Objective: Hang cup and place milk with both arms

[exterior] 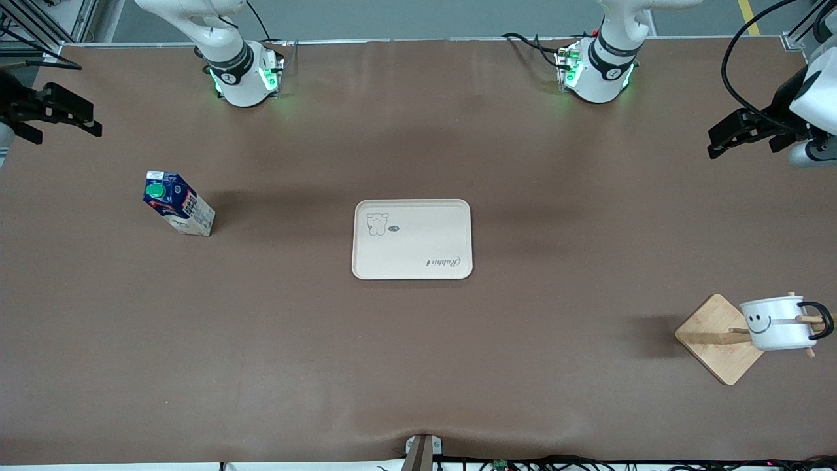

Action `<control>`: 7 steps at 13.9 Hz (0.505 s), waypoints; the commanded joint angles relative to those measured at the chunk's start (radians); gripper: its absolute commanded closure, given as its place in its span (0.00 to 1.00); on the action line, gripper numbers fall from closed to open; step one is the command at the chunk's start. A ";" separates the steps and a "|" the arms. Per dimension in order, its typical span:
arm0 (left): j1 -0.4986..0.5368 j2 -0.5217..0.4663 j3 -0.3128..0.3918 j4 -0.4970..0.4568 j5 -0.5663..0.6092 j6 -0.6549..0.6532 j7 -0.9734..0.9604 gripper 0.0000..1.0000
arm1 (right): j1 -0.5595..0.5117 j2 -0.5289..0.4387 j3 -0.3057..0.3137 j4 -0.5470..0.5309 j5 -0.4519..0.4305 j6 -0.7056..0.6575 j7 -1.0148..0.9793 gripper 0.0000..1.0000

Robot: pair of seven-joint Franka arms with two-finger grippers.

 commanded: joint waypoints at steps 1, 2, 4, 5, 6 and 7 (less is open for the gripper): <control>0.047 0.001 -0.039 0.005 -0.012 0.005 0.020 0.00 | -0.012 -0.010 0.010 0.000 -0.015 -0.009 0.014 0.00; 0.048 -0.003 -0.039 0.007 -0.012 0.005 0.020 0.00 | -0.013 -0.008 0.010 0.000 -0.015 -0.011 0.014 0.00; 0.047 0.001 -0.034 0.025 -0.011 0.005 0.020 0.00 | -0.022 -0.004 0.010 0.000 -0.015 -0.011 0.016 0.00; 0.045 0.003 -0.036 0.025 -0.006 0.005 0.018 0.00 | -0.025 -0.002 0.010 0.000 -0.015 -0.011 0.016 0.00; 0.045 0.003 -0.034 0.025 -0.006 0.005 0.018 0.00 | -0.027 0.007 0.010 0.000 -0.015 -0.014 0.016 0.00; 0.045 0.003 -0.036 0.027 -0.005 0.005 0.017 0.00 | -0.029 0.012 0.010 0.000 -0.015 -0.014 0.016 0.00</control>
